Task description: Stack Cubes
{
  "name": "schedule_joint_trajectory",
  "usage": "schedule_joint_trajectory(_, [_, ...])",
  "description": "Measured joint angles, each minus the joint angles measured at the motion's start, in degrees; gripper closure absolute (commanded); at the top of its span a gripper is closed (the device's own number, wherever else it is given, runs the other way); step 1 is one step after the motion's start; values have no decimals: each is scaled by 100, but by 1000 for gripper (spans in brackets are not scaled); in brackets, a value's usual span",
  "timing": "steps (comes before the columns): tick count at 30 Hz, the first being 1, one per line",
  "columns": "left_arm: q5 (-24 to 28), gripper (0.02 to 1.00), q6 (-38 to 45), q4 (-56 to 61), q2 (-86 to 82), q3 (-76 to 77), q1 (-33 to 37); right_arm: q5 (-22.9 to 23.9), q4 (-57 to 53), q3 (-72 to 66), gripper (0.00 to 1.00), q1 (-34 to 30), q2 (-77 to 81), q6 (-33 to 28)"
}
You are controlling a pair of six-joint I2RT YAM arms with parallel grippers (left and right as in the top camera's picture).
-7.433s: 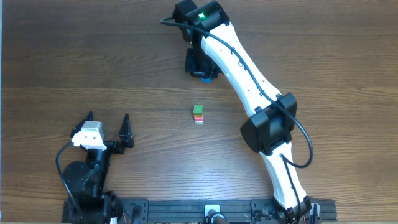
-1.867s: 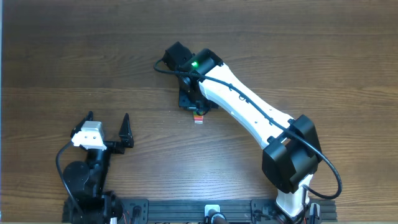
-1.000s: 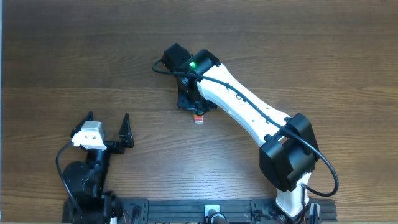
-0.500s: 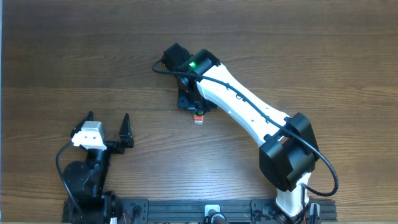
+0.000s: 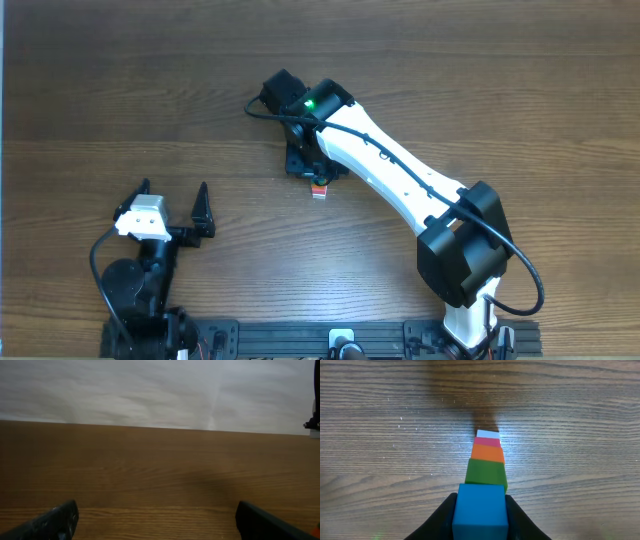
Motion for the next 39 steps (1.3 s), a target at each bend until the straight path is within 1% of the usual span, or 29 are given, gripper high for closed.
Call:
schedule_joint_trajectory(14, [2, 18, 0, 0, 0, 0, 0, 0, 0, 0, 704, 0, 0, 0])
schedule_joint_trajectory(28, [0, 18, 0, 0, 0, 0, 0, 0, 0, 0, 737, 0, 0, 9])
schedule_joint_trajectory(39, [0, 18, 0, 0, 0, 0, 0, 2, 2, 0, 741, -2, 0, 74])
